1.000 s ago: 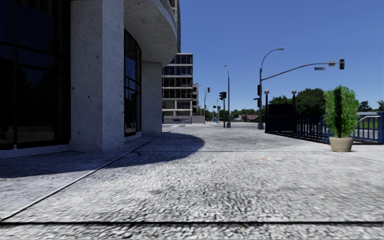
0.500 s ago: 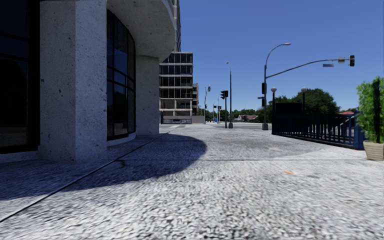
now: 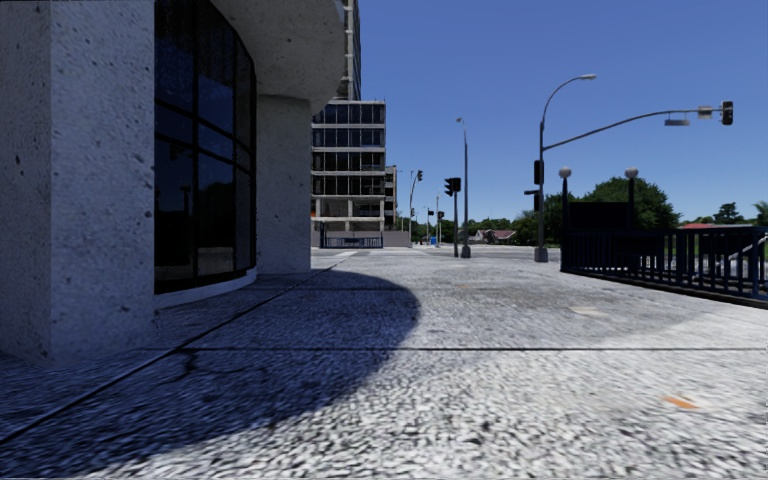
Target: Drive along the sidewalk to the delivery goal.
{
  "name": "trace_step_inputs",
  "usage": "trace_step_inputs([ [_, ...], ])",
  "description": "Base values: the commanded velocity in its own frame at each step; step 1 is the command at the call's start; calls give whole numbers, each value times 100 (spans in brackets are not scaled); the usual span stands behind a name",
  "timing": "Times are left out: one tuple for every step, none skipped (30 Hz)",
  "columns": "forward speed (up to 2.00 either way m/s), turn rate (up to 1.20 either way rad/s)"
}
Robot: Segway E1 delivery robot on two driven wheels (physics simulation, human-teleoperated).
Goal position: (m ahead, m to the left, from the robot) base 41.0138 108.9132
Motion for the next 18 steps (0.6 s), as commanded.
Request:
trace_step_inputs([
  [200,0],
  [200,0],
  [200,0],
  [200,0],
  [200,0],
  [200,0],
  [200,0],
  [200,0],
  [200,0],
  [200,0],
  [200,0],
  [200,0],
  [200,0],
  [200,0],
  [200,0],
  [200,0],
  [200,0],
  [200,0],
])
